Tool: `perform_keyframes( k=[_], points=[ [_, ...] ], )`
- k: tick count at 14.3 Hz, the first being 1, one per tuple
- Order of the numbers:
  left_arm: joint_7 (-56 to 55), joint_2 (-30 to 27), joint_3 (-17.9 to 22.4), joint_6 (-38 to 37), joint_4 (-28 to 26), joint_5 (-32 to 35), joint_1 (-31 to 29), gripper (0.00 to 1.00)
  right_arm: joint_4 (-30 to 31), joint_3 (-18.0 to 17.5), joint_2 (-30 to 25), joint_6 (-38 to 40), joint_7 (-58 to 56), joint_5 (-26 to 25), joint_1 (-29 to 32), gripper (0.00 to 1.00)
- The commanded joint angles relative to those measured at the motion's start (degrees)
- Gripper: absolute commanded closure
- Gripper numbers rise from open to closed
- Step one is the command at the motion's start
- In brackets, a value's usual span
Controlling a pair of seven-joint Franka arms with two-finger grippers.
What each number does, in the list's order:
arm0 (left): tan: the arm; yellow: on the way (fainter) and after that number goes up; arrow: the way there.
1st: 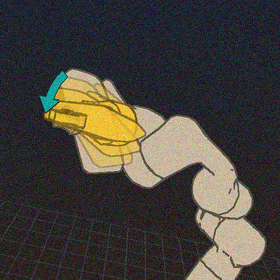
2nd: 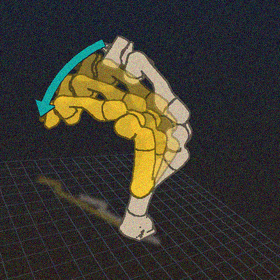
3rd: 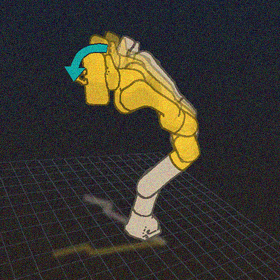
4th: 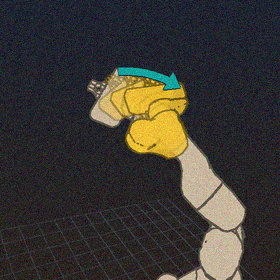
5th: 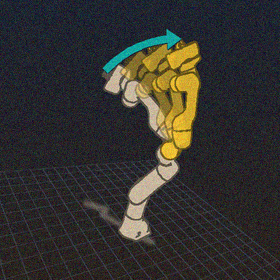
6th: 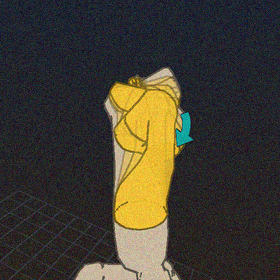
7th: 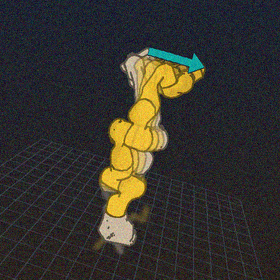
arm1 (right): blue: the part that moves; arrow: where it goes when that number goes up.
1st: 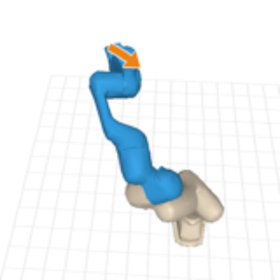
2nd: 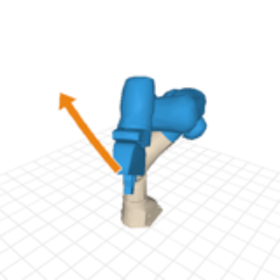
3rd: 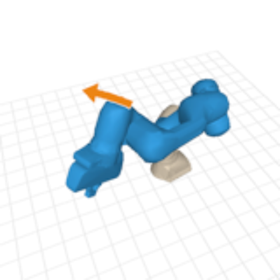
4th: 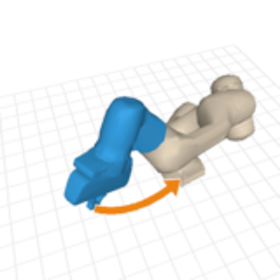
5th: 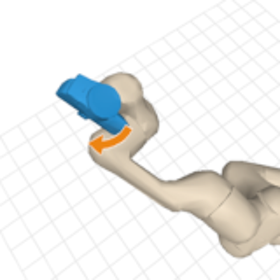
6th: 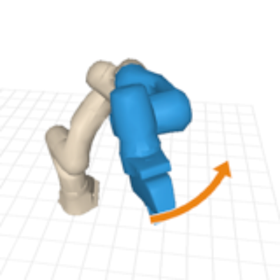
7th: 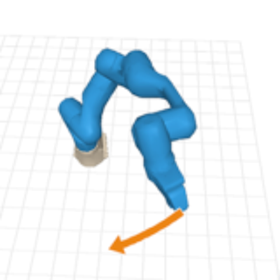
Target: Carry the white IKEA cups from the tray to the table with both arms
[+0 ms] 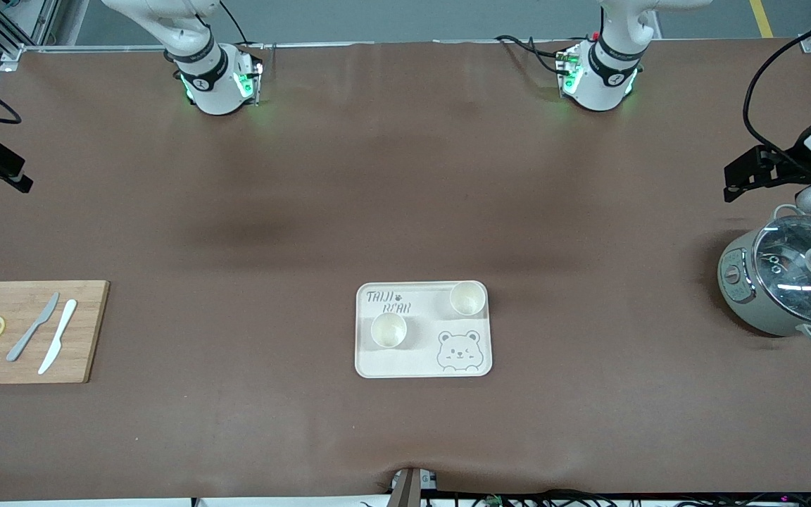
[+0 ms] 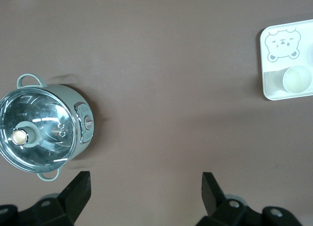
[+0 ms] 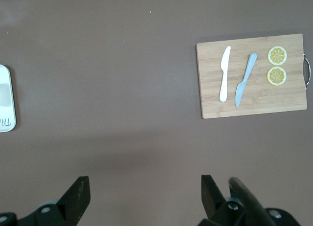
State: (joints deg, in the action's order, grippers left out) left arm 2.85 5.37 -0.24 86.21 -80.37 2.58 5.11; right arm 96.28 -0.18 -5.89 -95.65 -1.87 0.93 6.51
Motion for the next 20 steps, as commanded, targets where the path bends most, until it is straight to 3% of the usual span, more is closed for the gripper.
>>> perform_keyframes(
  k=[1,6,9,14,20],
  points=[
    [-0.21,-0.27,-0.03,-0.43,-0.14,-0.03,0.16,0.00,-1.18,0.09,0.61,0.73,1.70,-0.83,-0.97,0.00],
    [1.11,2.89,-0.81,0.97,-0.66,-0.64,2.00,0.00,-4.25,0.09,2.55,0.81,1.52,-2.15,-1.85,0.00],
    [-2.83,9.20,-2.48,7.46,-1.37,-2.40,4.63,0.00,-4.44,0.17,2.55,0.81,1.52,-2.07,-1.41,0.00],
    [-18.21,19.05,-2.49,15.99,-0.93,-1.96,13.85,0.00,-4.44,0.18,2.55,0.81,1.96,-2.16,-1.76,0.00],
    [-29.03,29.78,-2.23,32.42,-0.93,-1.26,21.33,0.00,-4.53,0.35,2.55,2.66,2.05,-1.98,-1.06,0.00]
  ],
)
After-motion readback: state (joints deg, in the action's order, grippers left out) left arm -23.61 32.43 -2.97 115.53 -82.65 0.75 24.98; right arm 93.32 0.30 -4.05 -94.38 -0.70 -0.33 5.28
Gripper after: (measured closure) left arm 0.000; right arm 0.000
